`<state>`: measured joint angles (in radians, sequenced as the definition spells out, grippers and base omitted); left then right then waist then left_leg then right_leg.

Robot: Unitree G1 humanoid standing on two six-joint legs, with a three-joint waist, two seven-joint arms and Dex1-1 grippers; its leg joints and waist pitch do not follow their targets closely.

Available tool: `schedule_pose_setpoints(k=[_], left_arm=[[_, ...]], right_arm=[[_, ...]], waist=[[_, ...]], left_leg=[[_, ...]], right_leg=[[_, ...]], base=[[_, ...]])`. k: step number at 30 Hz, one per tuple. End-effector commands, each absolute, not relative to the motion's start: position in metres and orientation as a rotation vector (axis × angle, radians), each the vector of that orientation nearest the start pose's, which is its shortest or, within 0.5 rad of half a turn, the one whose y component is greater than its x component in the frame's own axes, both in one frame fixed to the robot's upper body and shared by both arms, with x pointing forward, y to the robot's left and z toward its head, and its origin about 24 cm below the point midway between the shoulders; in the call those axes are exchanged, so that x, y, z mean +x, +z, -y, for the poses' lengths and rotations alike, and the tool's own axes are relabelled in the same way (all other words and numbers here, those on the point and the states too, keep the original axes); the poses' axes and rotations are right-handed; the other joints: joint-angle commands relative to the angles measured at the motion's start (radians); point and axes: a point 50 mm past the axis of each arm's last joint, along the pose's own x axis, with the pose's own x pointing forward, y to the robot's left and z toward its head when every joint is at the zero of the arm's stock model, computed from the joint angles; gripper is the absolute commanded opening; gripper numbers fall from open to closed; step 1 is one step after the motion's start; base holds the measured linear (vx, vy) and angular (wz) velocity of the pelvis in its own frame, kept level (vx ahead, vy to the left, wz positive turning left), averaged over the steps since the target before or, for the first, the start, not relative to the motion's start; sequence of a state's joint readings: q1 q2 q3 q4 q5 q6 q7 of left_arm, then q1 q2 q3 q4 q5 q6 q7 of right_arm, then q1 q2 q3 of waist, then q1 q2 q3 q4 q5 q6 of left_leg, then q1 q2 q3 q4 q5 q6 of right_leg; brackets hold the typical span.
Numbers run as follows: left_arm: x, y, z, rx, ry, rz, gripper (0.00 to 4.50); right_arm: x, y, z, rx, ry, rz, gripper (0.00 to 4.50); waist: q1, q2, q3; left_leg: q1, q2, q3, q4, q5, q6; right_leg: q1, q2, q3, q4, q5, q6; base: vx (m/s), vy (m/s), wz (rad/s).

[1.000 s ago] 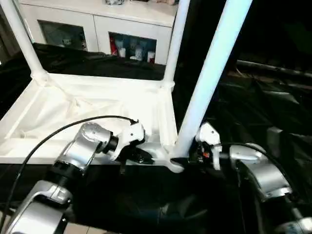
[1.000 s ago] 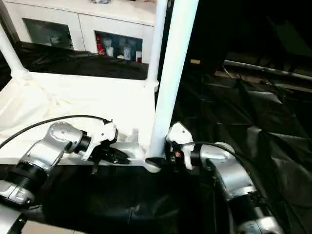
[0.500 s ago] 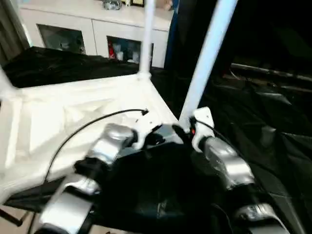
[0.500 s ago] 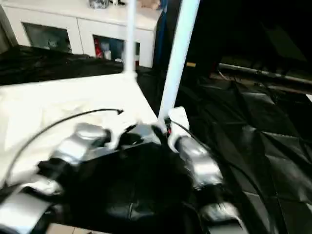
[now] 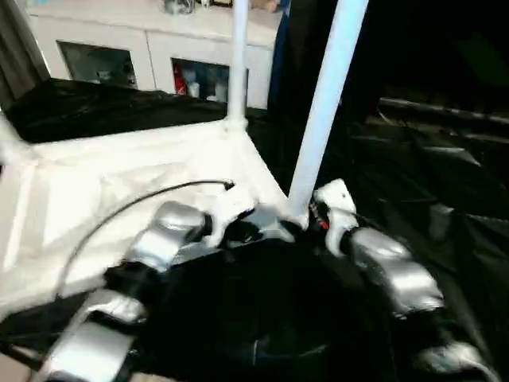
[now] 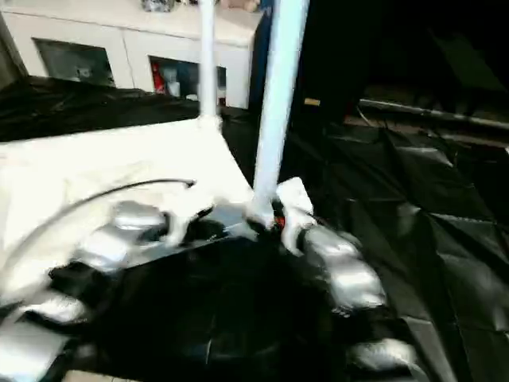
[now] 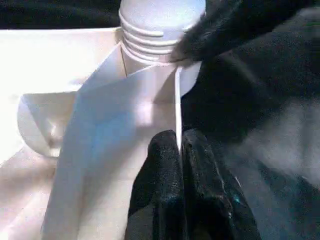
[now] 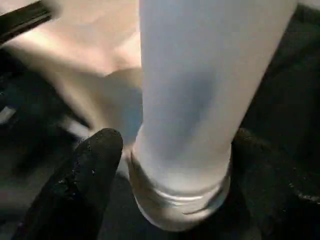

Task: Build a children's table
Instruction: Rotate leg to tighten

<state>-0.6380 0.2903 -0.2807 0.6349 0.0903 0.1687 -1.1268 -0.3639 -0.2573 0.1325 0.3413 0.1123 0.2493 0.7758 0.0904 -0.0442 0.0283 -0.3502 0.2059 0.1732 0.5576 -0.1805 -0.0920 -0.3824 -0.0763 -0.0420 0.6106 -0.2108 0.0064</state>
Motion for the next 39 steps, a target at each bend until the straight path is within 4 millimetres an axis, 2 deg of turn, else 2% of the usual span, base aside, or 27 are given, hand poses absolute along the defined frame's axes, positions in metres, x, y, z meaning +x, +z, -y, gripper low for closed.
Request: schedule_pose_setpoints(k=[1, 2, 4, 6, 9, 10, 11, 13, 14, 16, 17, 20, 27, 29, 30, 31, 34, 35, 36, 37, 38, 39], left_arm=[[0.317, 0.050, -0.093, 0.398, -1.405, -0.448, 0.00], [0.316, 0.054, -0.098, 0.398, -1.438, -0.448, 0.00], [0.315, 0.057, -0.102, 0.395, -1.471, -0.454, 0.00], [0.312, 0.060, -0.109, 0.393, -1.523, -0.468, 0.00], [0.309, 0.064, -0.114, 0.382, -1.566, -0.479, 0.00], [0.308, 0.064, -0.115, 0.380, -1.575, -0.477, 0.00], [0.308, 0.065, -0.116, 0.378, -1.581, -0.476, 0.00], [0.307, 0.065, -0.116, 0.378, -1.587, -0.475, 0.00], [0.307, 0.064, -0.115, 0.378, -1.588, -0.475, 0.00], [0.307, 0.064, -0.114, 0.371, -1.591, -0.472, 0.00], [0.306, 0.064, -0.113, 0.364, -1.596, -0.471, 0.00], [0.305, 0.065, -0.113, 0.361, -1.597, -0.469, 0.00], [0.306, 0.063, -0.118, 0.359, -1.580, -0.476, 0.00], [0.306, 0.062, -0.119, 0.354, -1.573, -0.479, 0.00], [0.306, 0.062, -0.119, 0.353, -1.567, -0.478, 0.00], [0.306, 0.061, -0.119, 0.352, -1.563, -0.477, 0.00], [0.308, 0.060, -0.116, 0.338, -1.512, -0.460, 0.00], [0.313, 0.058, -0.115, 0.360, -1.447, -0.456, 0.00], [0.315, 0.057, -0.116, 0.369, -1.413, -0.457, 0.00], [0.323, 0.053, -0.115, 0.384, -1.298, -0.458, 0.00], [0.326, 0.052, -0.114, 0.385, -1.254, -0.457, 0.00], [0.329, 0.051, -0.111, 0.385, -1.207, -0.458, 0.00]], right_arm=[[0.285, 0.032, 0.109, -0.073, 1.083, -0.359, 3.61], [0.280, 0.037, 0.117, -0.083, 1.152, -0.363, 3.61], [0.275, 0.039, 0.121, -0.096, 1.194, -0.373, 3.61], [0.271, 0.040, 0.126, -0.117, 1.240, -0.392, 3.61], [0.266, 0.039, 0.129, -0.153, 1.278, -0.413, 3.61], [0.265, 0.039, 0.130, -0.162, 1.288, -0.420, 3.61], [0.265, 0.039, 0.130, -0.168, 1.294, -0.425, 3.61], [0.266, 0.039, 0.128, -0.161, 1.289, -0.418, 3.61], [0.266, 0.039, 0.127, -0.154, 1.287, -0.415, 3.61], [0.266, 0.040, 0.125, -0.141, 1.292, -0.414, 3.61], [0.265, 0.040, 0.122, -0.133, 1.297, -0.413, 3.48], [0.265, 0.041, 0.120, -0.117, 1.303, -0.411, 3.35], [0.265, 0.040, 0.118, -0.116, 1.313, -0.417, 2.86], [0.266, 0.041, 0.118, -0.112, 1.309, -0.415, 2.79], [0.267, 0.041, 0.118, -0.108, 1.305, -0.413, 2.78], [0.267, 0.041, 0.118, -0.105, 1.302, -0.411, 2.76], [0.270, 0.039, 0.116, -0.091, 1.249, -0.398, 2.75], [0.274, 0.035, 0.114, -0.086, 1.191, -0.398, 2.75], [0.276, 0.034, 0.112, -0.086, 1.159, -0.398, 2.74], [0.284, 0.028, 0.109, -0.070, 1.032, -0.404, 2.74], [0.288, 0.025, 0.107, -0.057, 0.978, -0.411, 2.74], [0.292, 0.021, 0.104, -0.029, 0.903, -0.421, 2.74]], waist=[[0.003, 0.003, -0.040], [0.002, 0.007, -0.041], [0.005, 0.007, -0.042], [0.004, 0.005, -0.043], [0.004, 0.008, -0.043], [0.004, 0.012, -0.042], [0.004, 0.009, -0.042], [0.008, 0.018, -0.040], [0.008, 0.014, -0.039], [0.010, 0.013, -0.038], [0.011, 0.013, -0.038], [0.011, 0.008, -0.039], [0.010, 0.007, -0.041], [0.010, 0.006, -0.041], [0.009, -0.001, -0.040], [0.011, 0.001, -0.040], [0.009, -0.004, -0.038], [0.008, -0.003, -0.037], [0.007, -0.009, -0.035], [0.005, -0.020, -0.033], [0.003, -0.015, -0.028], [0.001, -0.017, -0.030]], left_leg=[[0.000, 0.025, -0.002, -0.062, -0.194, 0.035], [-0.001, 0.025, -0.003, -0.061, -0.185, 0.034], [0.003, 0.026, -0.002, -0.058, -0.178, 0.041], [0.000, 0.026, -0.001, -0.055, -0.151, 0.053], [0.002, 0.027, 0.000, -0.054, -0.150, 0.054], [0.002, 0.027, 0.000, -0.054, -0.151, 0.052], [0.004, 0.028, 0.002, -0.054, -0.159, 0.050], [0.004, 0.028, 0.001, -0.055, -0.176, 0.042], [0.003, 0.028, 0.001, -0.057, -0.190, 0.034], [0.004, 0.027, 0.001, -0.056, -0.196, 0.029], [0.004, 0.027, 0.001, -0.056, -0.190, 0.030], [0.002, 0.027, 0.000, -0.054, -0.155, 0.036], [0.002, 0.025, 0.003, -0.049, -0.123, 0.053], [0.002, 0.025, 0.003, -0.049, -0.129, 0.052], [0.002, 0.025, 0.003, -0.049, -0.130, 0.054], [0.001, 0.025, 0.003, -0.050, -0.131, 0.053], [0.000, 0.025, 0.003, -0.051, -0.132, 0.051], [0.001, 0.026, 0.003, -0.051, -0.140, 0.045], [0.002, 0.025, 0.003, -0.053, -0.153, 0.038], [0.001, 0.025, 0.004, -0.054, -0.163, 0.034], [0.004, 0.024, 0.002, -0.059, -0.202, 0.012], [0.010, 0.026, -0.001, -0.062, -0.235, -0.008]], right_leg=[[0.037, -0.057, 0.038, -0.075, -0.098, -0.184], [0.037, -0.057, 0.037, -0.071, -0.075, -0.200], [0.040, -0.056, 0.036, -0.067, -0.038, -0.215], [0.041, -0.055, 0.035, -0.060, 0.022, -0.234], [0.041, -0.056, 0.034, -0.058, 0.028, -0.247], [0.040, -0.056, 0.034, -0.058, 0.031, -0.251], [0.040, -0.056, 0.035, -0.059, 0.022, -0.253], [0.039, -0.057, 0.035, -0.061, -0.005, -0.254], [0.040, -0.058, 0.035, -0.063, -0.024, -0.251], [0.040, -0.059, 0.037, -0.064, -0.044, -0.248], [0.040, -0.059, 0.037, -0.064, -0.049, -0.245], [0.042, -0.058, 0.036, -0.058, -0.020, -0.245], [0.043, -0.057, 0.035, -0.054, 0.021, -0.250], [0.043, -0.058, 0.036, -0.055, 0.005, -0.248], [0.043, -0.058, 0.035, -0.056, -0.006, -0.246], [0.043, -0.059, 0.036, -0.055, -0.014, -0.245], [0.042, -0.059, 0.036, -0.057, -0.037, -0.237], [0.039, -0.061, 0.036, -0.059, -0.061, -0.232], [0.037, -0.062, 0.037, -0.063, -0.101, -0.223], [0.036, -0.062, 0.036, -0.067, -0.131, -0.216], [0.030, -0.064, 0.036, -0.076, -0.223, -0.199], [0.028, -0.067, 0.037, -0.082, -0.298, -0.177]], base=[[0.000, 0.000, 0.00], [0.000, 0.000, 0.00], [0.000, 0.000, 0.00], [0.000, 0.000, 0.00], [0.000, 0.000, 0.00], [0.000, 0.000, 0.00], [0.000, 0.000, 0.00], [0.000, 0.000, 0.00], [0.000, 0.000, 0.00], [0.000, 0.000, 0.00], [0.000, 0.000, 0.00], [0.000, 0.000, 0.00], [0.000, 0.000, 0.00], [0.000, 0.000, 0.00], [0.000, 0.000, 0.00], [0.000, 0.000, 0.00], [0.000, 0.000, 0.00], [0.000, 0.000, 0.00], [0.000, 0.000, 0.00], [0.000, 0.000, 0.00], [0.000, 0.000, 0.00], [0.000, 0.000, 0.00]])
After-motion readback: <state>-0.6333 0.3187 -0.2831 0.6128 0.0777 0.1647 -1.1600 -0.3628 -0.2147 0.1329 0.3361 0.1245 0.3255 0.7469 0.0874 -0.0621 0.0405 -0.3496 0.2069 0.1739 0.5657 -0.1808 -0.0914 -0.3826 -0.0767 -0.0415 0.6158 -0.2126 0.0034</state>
